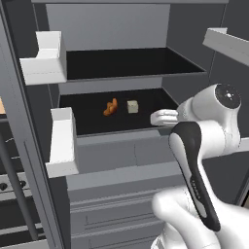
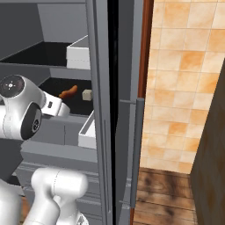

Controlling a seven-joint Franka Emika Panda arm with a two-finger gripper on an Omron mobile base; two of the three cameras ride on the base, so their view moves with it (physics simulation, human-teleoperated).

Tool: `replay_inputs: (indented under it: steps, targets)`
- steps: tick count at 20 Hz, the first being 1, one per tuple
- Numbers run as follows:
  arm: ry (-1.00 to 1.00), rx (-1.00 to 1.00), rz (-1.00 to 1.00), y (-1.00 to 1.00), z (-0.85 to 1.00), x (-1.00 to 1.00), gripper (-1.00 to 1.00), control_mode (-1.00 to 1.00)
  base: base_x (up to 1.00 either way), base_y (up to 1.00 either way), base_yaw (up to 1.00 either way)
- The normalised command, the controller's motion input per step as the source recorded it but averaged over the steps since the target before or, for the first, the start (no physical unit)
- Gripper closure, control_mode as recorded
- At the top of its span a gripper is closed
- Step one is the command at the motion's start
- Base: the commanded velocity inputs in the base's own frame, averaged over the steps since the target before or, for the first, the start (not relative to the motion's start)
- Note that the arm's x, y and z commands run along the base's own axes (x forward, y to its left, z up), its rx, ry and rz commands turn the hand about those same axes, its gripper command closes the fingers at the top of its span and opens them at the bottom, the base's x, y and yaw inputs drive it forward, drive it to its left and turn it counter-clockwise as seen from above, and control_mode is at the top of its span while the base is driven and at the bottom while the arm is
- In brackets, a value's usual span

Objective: Move the tofu and hotdog bun from the top shelf to the second highest shelf to make space. Then, place the pitcher from the counter on the cleared top shelf.

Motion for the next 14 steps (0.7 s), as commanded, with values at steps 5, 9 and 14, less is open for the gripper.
replay_inputs:
  steps: [5, 9, 14]
  targets:
    - [0.0, -0.02, 0.0, 0.06, 0.0, -0.02, -1.0, 1.0, -0.33, 0.29, 0.03]
    - [0.0, 0.0, 0.0, 0.0, 0.0, 0.0, -1.0, 1.0, -0.73, 0.27, 0.15]
    - [0.0, 0.0, 0.0, 0.0, 0.0, 0.0, -1.0, 1.0, -0.76, 0.07, 0.21]
